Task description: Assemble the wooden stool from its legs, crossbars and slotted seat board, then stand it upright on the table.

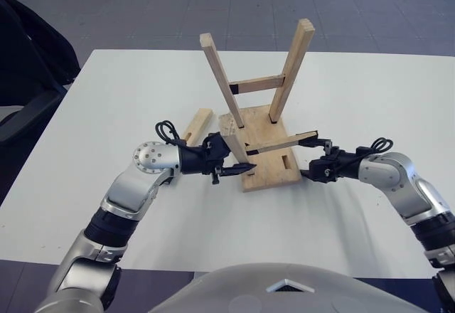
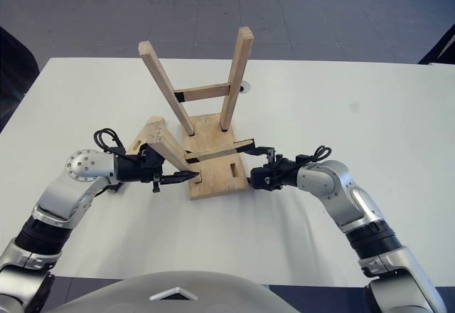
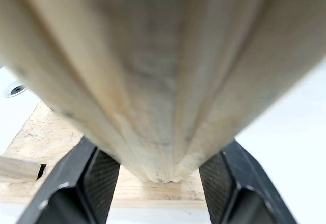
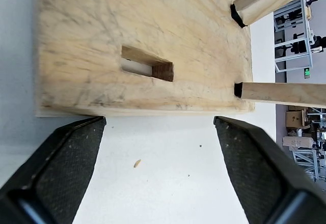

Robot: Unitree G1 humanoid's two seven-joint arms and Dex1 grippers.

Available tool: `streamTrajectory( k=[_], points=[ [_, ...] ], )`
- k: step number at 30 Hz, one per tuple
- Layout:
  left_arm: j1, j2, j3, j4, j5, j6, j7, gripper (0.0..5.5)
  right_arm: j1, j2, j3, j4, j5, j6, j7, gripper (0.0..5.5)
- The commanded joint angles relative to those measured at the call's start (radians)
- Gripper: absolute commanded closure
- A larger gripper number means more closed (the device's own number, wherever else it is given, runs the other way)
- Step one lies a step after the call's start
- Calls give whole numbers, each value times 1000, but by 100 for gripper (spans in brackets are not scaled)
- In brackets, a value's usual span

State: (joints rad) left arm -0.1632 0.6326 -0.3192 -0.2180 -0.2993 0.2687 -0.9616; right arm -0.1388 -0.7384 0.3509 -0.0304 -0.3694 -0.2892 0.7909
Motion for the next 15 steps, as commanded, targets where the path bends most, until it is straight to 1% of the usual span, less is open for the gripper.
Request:
streamTrajectory(
  k=[1, 7, 12, 15],
  points=[
    [91, 63, -50, 49, 134, 79, 57, 344, 33, 37, 25, -86, 34, 28, 22, 157],
    [158, 64, -75, 32, 145, 94, 116, 344, 63, 44, 34, -106, 30, 59, 24, 157],
    [165, 67, -101, 39, 170, 83, 137, 344, 40, 60, 37, -62, 28, 60, 19, 157],
    [164, 62, -104, 43, 169, 65, 138, 344, 28, 85, 42, -93, 49, 67, 26, 157]
  ],
)
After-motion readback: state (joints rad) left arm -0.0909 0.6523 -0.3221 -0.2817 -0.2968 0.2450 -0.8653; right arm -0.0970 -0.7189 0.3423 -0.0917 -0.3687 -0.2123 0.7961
